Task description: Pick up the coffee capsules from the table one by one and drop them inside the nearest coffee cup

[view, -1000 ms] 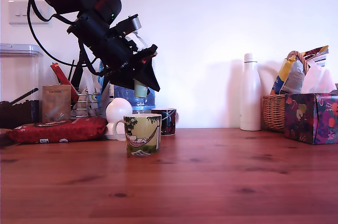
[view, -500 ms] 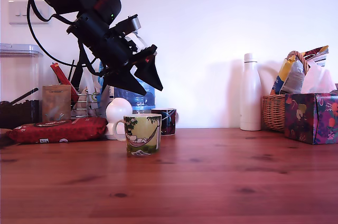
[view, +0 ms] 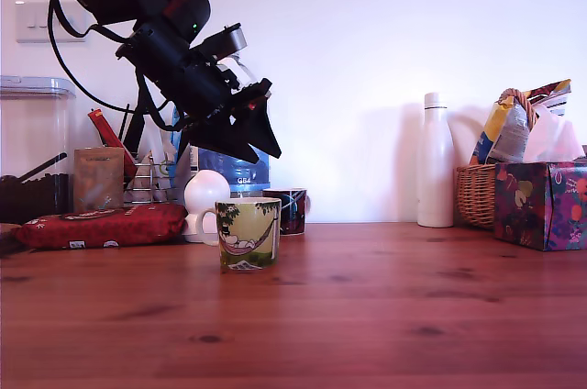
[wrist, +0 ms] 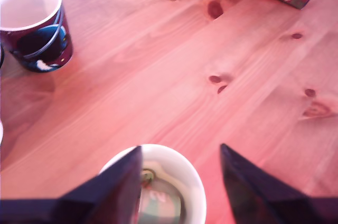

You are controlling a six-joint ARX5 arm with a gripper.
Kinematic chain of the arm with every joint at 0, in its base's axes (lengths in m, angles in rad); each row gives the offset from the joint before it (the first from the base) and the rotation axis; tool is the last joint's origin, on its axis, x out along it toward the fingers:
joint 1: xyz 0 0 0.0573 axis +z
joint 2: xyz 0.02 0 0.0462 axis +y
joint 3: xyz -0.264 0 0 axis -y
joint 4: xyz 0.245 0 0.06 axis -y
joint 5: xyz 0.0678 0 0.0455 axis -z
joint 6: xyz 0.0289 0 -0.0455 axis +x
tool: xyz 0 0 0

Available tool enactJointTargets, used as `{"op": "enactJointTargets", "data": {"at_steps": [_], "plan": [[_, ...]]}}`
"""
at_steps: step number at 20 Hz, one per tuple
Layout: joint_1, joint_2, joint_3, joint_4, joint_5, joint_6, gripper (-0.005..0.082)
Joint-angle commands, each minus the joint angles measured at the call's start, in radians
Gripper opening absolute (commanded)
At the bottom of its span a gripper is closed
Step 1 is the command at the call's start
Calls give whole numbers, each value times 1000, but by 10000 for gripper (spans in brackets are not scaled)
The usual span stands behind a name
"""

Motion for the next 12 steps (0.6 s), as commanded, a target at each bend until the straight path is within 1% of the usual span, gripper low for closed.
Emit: {"op": "enactJointTargets", "data": {"at_steps": [1,3,5,6,7,8,12], "plan": [[-1,5,1,2,10,13,-19],[-1,-14,1,-3,11,27,-19],[3,-38,0,-18,11,27,-19],[7,-48,-2,-31,22,28,-19],[14,-64,-13,-31,45,33,-19],[21,-84,-30,-31,57,35,-19],[52,-177,-138,-2,60,34,-19]]}}
